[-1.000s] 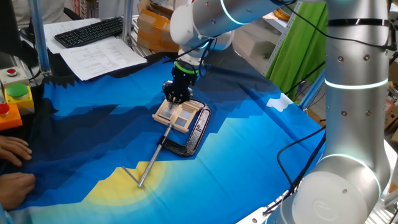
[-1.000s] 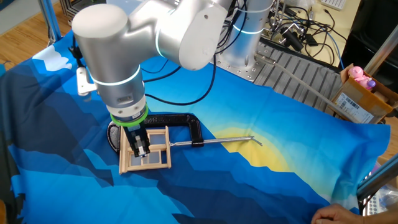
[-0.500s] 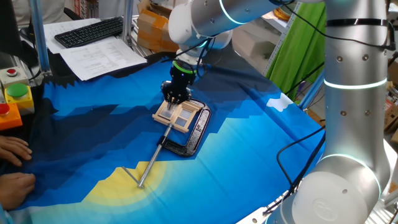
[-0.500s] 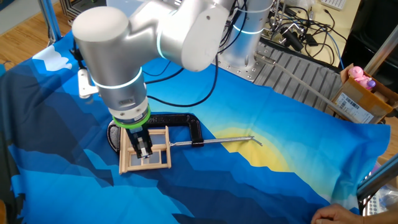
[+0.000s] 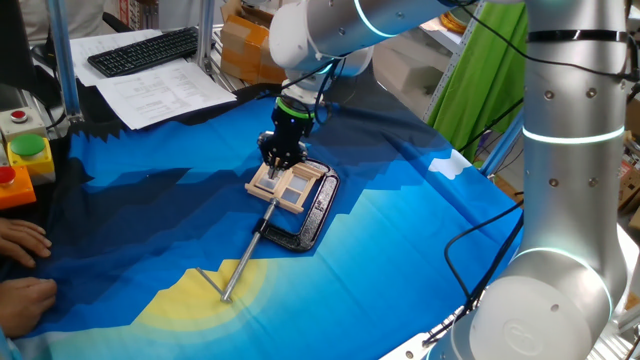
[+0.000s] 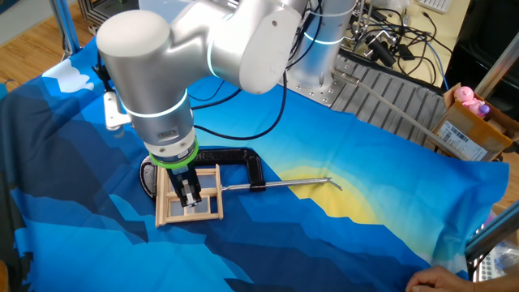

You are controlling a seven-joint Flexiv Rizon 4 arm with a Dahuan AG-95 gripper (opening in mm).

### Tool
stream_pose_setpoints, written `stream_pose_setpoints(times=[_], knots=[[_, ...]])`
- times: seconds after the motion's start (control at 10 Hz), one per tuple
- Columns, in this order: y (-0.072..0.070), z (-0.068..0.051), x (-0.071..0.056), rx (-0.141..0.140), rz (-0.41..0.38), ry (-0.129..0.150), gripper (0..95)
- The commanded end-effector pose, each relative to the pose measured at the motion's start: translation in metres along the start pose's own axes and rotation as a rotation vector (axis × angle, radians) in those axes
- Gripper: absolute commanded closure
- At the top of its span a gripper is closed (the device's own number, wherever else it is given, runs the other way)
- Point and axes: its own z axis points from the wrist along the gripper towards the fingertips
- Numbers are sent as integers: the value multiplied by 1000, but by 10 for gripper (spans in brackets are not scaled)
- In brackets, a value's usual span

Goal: Open a sliding window

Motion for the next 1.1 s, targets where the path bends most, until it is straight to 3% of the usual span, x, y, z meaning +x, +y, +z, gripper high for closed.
stream_pose_setpoints(times=[0.1,1.1], knots=[[-1,-2,1,-1,-3,0,950],[-4,3,-8,-3,-22,-12,950]])
